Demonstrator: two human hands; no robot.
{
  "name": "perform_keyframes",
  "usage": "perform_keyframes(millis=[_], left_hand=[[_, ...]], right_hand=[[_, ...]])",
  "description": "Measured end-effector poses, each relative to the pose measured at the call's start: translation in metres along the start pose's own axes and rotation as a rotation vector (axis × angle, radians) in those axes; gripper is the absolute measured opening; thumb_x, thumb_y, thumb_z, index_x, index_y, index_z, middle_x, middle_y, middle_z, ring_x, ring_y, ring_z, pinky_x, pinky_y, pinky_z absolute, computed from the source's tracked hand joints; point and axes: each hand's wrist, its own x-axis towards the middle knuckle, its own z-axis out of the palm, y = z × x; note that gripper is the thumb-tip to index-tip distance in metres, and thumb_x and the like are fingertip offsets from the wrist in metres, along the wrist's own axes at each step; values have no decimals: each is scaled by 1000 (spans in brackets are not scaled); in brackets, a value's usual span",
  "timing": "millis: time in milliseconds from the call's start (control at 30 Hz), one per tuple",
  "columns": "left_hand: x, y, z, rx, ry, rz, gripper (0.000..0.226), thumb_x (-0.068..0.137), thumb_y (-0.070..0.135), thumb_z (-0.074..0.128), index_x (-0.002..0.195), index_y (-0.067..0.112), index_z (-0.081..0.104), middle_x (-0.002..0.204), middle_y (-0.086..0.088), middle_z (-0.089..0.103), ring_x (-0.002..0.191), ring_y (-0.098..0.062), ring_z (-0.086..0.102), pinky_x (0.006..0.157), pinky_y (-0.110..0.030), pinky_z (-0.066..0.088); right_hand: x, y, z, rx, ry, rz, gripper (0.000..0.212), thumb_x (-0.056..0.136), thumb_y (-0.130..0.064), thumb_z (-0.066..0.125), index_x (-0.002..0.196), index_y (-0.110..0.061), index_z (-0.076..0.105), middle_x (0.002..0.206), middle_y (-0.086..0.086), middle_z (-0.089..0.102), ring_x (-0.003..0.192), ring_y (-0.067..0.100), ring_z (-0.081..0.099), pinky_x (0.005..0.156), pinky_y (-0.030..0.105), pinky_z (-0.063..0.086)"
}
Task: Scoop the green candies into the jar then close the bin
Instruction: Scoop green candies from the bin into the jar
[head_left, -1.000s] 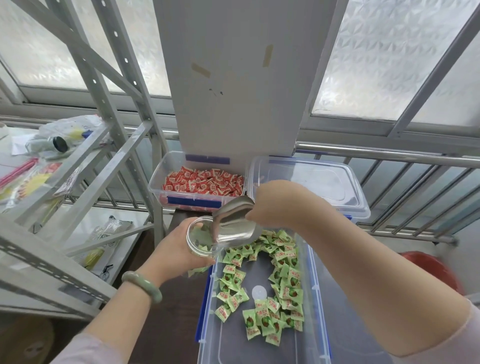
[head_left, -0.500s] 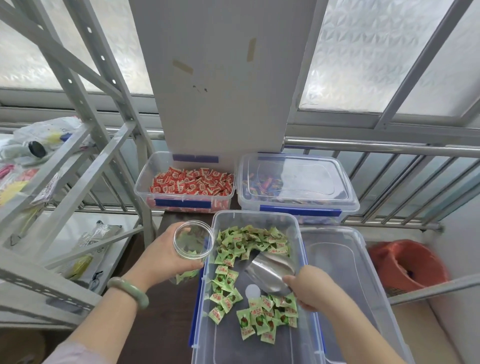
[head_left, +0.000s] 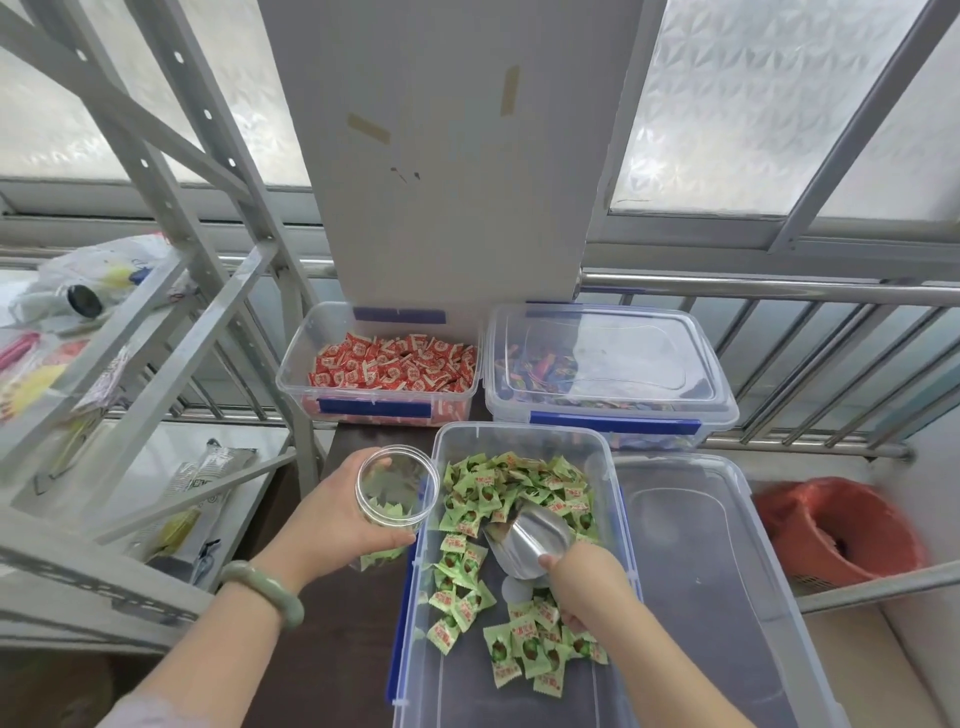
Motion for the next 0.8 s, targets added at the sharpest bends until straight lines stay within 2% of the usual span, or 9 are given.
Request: perform_keyframes(millis=[100, 167, 233, 300, 367, 467, 533, 600, 800], left_hand=[[1, 2, 0, 3, -7, -6, 85, 53, 41, 88, 123, 44, 40, 121, 27, 52, 109, 2, 52, 88, -20, 41], [1, 3, -2, -1, -11, -19, 84, 54, 42, 88, 123, 45, 40, 120, 27, 52, 108, 2, 53, 85, -26, 49], [0, 7, -3, -2, -13, -13, 78, 55, 40, 87, 115, 53, 39, 117, 31, 50, 104, 8, 52, 82, -22, 48], [-1, 11, -3, 3, -13, -1, 72, 57, 37, 87, 105, 57, 37, 114, 34, 48, 100, 14, 49, 81, -14, 41], [-1, 13, -3, 12, -13, 5, 73, 57, 36, 87, 106, 55, 37, 115, 30, 50, 101, 7, 52, 82, -15, 38], [0, 14, -3, 18, -18, 11, 74, 58, 35, 87, 108, 53, 36, 114, 31, 48, 103, 3, 51, 85, -17, 37], [-1, 14, -4, 26, -18, 12, 74, 58, 35, 87, 108, 53, 35, 112, 35, 45, 100, 6, 51, 81, -12, 35], [-2, 12, -4, 24, -17, 7, 73, 58, 36, 87, 105, 55, 35, 111, 37, 43, 97, 14, 49, 77, -4, 33], [-6, 8, -4, 11, -9, -3, 79, 57, 38, 87, 116, 48, 36, 113, 36, 44, 98, 18, 47, 76, -1, 34]], right_hand=[[10, -17, 0, -54, -21, 76, 78, 91, 1, 46, 152, -29, 9, 141, 17, 41, 108, 28, 59, 65, 32, 50], [18, -22, 3, -109, 40, 55, 80, 90, 5, 43, 152, -31, 8, 146, 15, 36, 110, 26, 58, 80, 32, 52], [30, -25, 4, -67, 57, -5, 76, 91, 6, 38, 151, -33, 14, 145, 14, 38, 111, 26, 57, 83, 30, 50], [41, -24, 9, 52, 48, -20, 68, 93, 3, 37, 149, -33, 23, 138, 13, 46, 106, 26, 60, 75, 28, 48], [50, -20, 17, 316, 48, 24, 49, 94, -8, 41, 142, -20, 41, 111, 11, 61, 79, 23, 60, 68, 30, 51], [59, -14, 28, 479, -57, 18, 32, 92, -27, 52, 99, 1, 66, 64, 4, 56, 57, 20, 54, 63, 34, 53], [61, -12, 31, 524, -84, 62, 29, 93, -29, 53, 83, -3, 60, 60, 6, 54, 49, 18, 50, 50, 29, 45], [62, -13, 34, 561, -123, 114, 32, 96, -31, 51, 88, 0, 56, 61, 9, 53, 44, 19, 46, 41, 26, 37], [57, -16, 41, 628, -183, 120, 32, 99, -26, 46, 87, 2, 53, 58, 10, 50, 43, 19, 43, 38, 24, 32]])
